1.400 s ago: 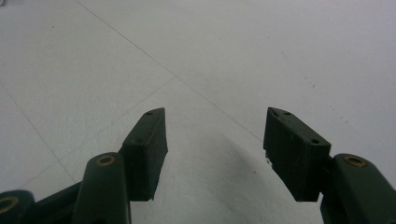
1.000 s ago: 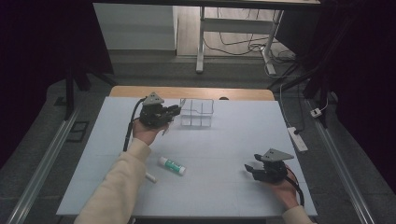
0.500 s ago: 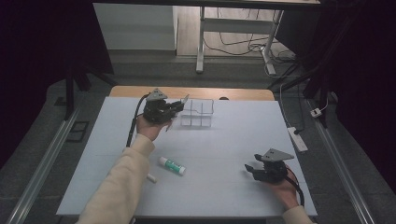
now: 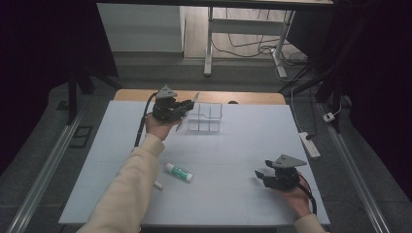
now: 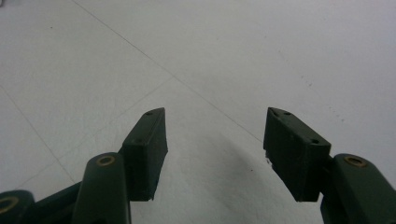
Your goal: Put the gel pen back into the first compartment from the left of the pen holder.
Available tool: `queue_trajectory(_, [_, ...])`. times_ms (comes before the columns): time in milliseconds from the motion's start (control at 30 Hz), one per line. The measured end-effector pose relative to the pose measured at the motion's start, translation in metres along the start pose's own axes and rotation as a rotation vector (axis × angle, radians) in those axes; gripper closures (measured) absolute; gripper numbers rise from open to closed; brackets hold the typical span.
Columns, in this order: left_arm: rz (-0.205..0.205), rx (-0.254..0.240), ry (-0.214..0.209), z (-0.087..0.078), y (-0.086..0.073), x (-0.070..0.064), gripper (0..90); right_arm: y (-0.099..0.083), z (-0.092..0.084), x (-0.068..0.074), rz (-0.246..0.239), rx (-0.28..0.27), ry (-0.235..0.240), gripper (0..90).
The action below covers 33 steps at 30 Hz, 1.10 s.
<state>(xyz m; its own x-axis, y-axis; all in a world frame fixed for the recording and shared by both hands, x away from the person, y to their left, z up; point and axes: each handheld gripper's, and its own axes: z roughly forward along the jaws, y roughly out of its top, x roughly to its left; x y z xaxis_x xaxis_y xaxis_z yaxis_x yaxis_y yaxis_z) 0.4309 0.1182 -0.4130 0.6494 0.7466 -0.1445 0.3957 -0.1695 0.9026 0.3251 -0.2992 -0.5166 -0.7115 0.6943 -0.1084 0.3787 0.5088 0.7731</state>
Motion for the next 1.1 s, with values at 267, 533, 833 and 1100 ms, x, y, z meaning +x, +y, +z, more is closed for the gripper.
queue_trajectory(267, [0.001,-0.01,0.009,0.003,0.011,0.0,80.0,0.0,-0.001,0.0,0.001,0.0,0.002,39.2])
queue_trajectory(533, [0.001,-0.012,0.014,0.014,0.022,-0.002,80.0,0.0,0.0,0.0,0.001,0.002,0.001,39.2])
queue_trajectory(833, [-0.004,-0.022,0.012,0.028,0.028,-0.001,79.9,-0.001,0.0,-0.001,0.005,-0.001,-0.001,39.2])
queue_trajectory(1100, [-0.036,-0.032,0.013,0.036,0.03,0.008,79.9,-0.001,0.0,-0.001,0.007,0.003,-0.002,39.1])
